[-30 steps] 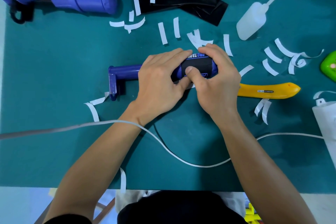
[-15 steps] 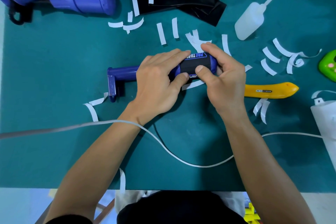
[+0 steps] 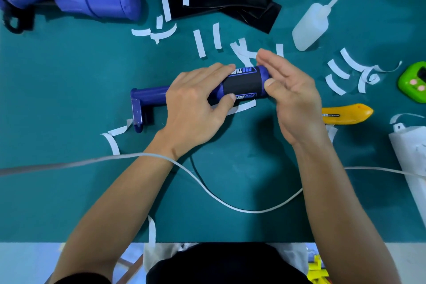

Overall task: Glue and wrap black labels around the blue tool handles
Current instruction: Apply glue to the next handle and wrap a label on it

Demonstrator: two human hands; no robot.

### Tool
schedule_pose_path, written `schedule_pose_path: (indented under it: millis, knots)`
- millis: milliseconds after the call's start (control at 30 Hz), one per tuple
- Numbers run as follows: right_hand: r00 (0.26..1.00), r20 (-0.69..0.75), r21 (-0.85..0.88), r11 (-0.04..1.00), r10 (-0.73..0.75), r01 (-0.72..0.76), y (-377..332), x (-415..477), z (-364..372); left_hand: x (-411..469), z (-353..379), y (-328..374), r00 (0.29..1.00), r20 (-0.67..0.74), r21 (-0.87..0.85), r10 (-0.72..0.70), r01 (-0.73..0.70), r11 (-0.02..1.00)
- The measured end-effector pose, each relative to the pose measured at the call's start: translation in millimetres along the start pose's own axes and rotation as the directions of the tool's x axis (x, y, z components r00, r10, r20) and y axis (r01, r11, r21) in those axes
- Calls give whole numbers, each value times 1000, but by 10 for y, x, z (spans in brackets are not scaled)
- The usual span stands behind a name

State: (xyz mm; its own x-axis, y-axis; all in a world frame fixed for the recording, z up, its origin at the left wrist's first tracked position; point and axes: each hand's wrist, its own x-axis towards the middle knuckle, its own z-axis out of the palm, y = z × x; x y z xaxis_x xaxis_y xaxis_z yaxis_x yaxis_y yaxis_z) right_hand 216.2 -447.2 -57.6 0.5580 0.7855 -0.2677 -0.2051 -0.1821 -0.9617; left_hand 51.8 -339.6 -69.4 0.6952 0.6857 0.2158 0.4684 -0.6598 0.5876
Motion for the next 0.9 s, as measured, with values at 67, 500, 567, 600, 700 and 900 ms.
schedule_pose_path:
  millis: [67, 500, 567, 600, 700, 900]
  knots:
    - [1000, -14, 6, 1000, 23, -23, -25, -5, 9, -14, 36, 0, 999, -43, 13, 17, -17, 1000]
    - [992, -45, -331, 939, -116, 94, 9, -40, 119, 69, 103, 60, 993, -110, 31, -39, 43, 999]
    - [993, -27, -331, 938, -114, 99, 1, -36, 95, 64, 75, 37, 995, -95, 31, -16, 19, 999]
    - [993, -23, -332, 938, -114, 100, -4, -33, 85, 63, 65, 22, 996, -88, 31, -2, 5, 1000]
    - [993, 2, -341, 934, -114, 108, -17, -24, 69, 55, 33, -18, 998, -64, 24, 14, -12, 1000]
    - [993, 22, -326, 939, -113, 114, -17, -13, 10, 27, -47, -13, 999, 7, -20, -37, 37, 999]
